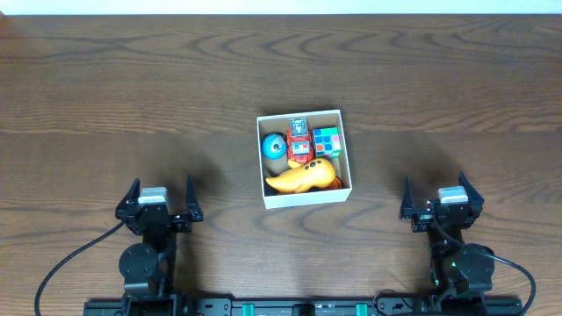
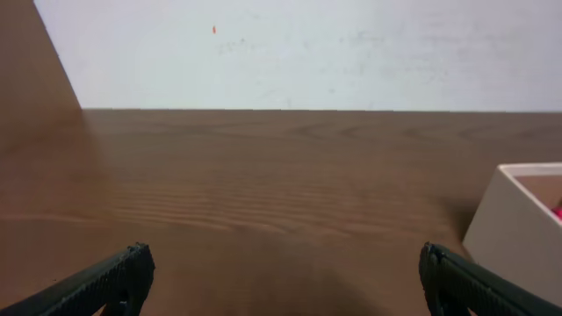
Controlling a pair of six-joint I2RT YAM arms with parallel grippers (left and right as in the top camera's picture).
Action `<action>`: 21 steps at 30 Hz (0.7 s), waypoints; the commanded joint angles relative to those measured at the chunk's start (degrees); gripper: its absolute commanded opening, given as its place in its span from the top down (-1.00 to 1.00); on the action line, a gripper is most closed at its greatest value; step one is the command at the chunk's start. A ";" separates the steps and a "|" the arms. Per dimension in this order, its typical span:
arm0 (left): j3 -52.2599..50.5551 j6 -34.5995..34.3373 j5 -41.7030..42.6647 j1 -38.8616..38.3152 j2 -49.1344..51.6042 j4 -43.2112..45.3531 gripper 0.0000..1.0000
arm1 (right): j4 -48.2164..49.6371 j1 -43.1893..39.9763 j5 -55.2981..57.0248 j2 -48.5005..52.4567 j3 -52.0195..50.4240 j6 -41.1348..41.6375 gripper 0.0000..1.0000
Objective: Pack container
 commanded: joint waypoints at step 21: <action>-1.66 -3.82 -0.66 0.24 -0.28 -1.03 -0.96 | -0.11 0.31 -0.37 -0.50 -0.20 -0.37 -0.99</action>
